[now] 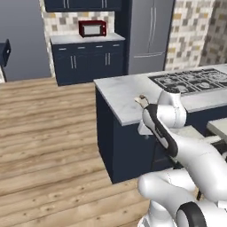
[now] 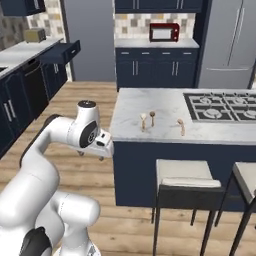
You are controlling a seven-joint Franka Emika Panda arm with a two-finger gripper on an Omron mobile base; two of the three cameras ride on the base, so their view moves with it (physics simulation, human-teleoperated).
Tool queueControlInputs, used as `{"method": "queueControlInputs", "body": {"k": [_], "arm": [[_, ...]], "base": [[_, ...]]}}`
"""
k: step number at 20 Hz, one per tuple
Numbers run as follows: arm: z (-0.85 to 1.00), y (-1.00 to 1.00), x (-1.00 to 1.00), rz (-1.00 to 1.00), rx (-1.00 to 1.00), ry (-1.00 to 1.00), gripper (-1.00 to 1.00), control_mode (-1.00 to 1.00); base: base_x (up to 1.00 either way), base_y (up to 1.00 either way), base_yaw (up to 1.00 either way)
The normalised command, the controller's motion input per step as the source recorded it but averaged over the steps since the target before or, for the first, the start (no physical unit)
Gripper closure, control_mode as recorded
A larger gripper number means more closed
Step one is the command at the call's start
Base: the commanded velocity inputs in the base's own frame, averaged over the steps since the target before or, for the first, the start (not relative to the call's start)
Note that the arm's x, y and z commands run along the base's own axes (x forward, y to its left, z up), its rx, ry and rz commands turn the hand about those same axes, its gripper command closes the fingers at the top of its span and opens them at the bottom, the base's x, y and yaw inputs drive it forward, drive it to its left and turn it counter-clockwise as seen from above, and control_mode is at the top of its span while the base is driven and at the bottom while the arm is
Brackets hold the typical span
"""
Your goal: Pick up the metallic utensils from the counter and place them in the open drawer. Make sure not to pick up any wooden utensils.
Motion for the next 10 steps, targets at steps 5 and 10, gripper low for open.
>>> {"method": "queueControlInputs", "body": {"k": [5,10], "arm": [[0.0,0.0,0.0,0.0,0.0,0.0,-1.0,1.0],[0.0,0.0,0.0,0.0,0.0,0.0,-1.0,1.0]], "base": [[0.05,-0.63,-0.28],[0.26,-0.25,-0.17]]}}
